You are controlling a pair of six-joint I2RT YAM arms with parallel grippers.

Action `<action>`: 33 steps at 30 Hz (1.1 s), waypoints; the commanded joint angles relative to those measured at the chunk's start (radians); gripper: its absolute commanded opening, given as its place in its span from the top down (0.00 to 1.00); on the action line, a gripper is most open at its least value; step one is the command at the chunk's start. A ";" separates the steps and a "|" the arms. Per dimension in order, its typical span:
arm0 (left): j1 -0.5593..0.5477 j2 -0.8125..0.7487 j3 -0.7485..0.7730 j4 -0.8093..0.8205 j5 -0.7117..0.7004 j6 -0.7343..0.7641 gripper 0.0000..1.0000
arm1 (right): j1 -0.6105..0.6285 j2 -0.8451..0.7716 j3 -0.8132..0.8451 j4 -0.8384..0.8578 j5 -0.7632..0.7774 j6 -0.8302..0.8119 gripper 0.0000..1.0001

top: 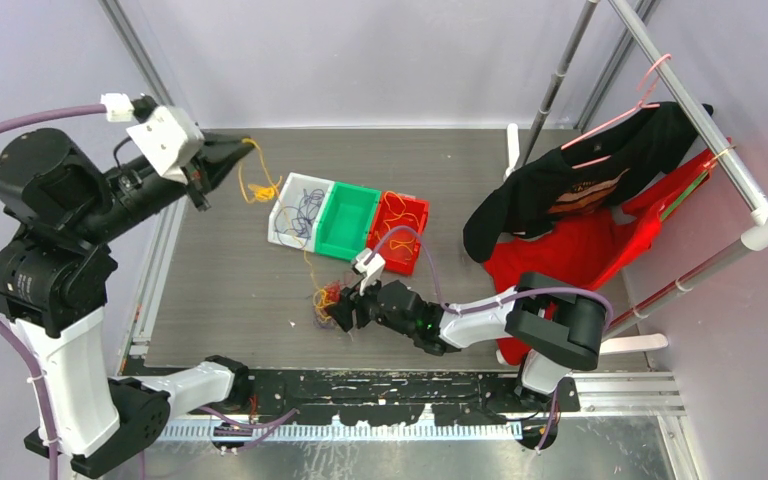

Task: Untangle the cables

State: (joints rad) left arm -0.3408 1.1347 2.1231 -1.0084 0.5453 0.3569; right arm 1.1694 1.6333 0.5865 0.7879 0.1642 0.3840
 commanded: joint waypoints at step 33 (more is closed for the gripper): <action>-0.001 -0.094 -0.198 0.659 -0.136 -0.133 1.00 | 0.006 -0.302 0.148 -0.319 0.047 -0.102 0.29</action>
State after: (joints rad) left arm -0.3408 1.0710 2.0243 -0.2440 0.3019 0.2684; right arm 1.1698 1.4265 0.6334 0.5438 0.1917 0.3408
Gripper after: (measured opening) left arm 0.010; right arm 0.697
